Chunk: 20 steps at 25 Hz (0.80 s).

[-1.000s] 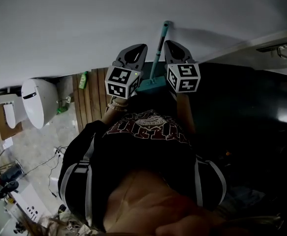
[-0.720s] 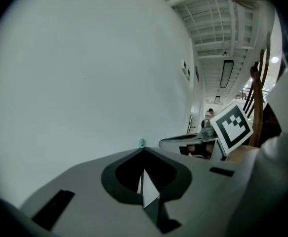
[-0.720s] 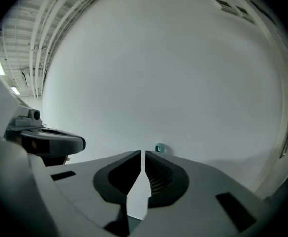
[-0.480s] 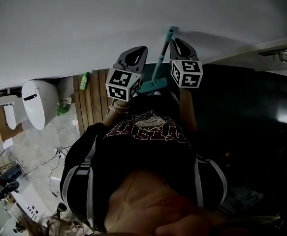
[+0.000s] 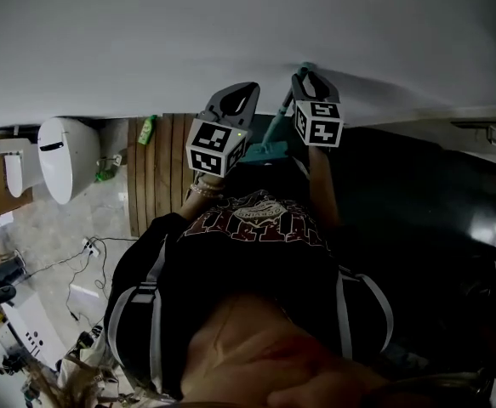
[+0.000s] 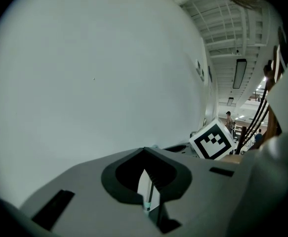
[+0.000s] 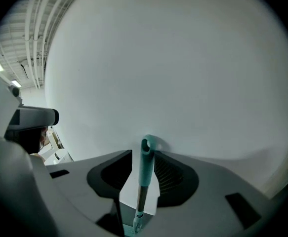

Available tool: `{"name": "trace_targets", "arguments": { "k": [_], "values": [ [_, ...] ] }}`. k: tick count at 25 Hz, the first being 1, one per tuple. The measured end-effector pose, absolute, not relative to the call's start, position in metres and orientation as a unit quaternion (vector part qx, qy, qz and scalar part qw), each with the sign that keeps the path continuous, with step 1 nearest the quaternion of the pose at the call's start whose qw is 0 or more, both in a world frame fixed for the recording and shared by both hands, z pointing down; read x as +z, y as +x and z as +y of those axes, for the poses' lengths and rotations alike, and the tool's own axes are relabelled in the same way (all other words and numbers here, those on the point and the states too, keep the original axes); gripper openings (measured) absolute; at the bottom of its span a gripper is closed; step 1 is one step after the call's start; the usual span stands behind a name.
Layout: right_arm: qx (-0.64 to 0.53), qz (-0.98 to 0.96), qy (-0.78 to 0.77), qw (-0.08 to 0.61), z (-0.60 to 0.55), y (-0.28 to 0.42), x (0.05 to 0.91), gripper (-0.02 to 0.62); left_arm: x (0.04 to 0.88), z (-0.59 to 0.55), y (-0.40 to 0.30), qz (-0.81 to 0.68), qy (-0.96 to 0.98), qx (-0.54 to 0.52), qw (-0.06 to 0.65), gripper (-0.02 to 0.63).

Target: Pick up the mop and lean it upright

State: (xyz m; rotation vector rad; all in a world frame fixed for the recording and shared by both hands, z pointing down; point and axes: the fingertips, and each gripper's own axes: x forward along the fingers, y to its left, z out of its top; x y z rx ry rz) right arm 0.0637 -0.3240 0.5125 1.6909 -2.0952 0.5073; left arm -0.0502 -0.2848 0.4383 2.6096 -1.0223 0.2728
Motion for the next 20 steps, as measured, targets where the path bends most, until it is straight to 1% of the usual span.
{"name": "trace_targets", "arguments": {
  "k": [7, 20],
  "values": [
    [0.182, -0.744, 0.607, 0.212, -0.337, 0.064, 0.527, 0.137, 0.444, -0.293, -0.055, -0.379, 0.905, 0.098, 0.166, 0.046],
    [0.187, -0.729, 0.629, 0.197, -0.342, 0.069, 0.531, 0.132, 0.444, -0.290, -0.064, -0.388, 0.901, 0.100, 0.168, 0.046]
  ]
}}
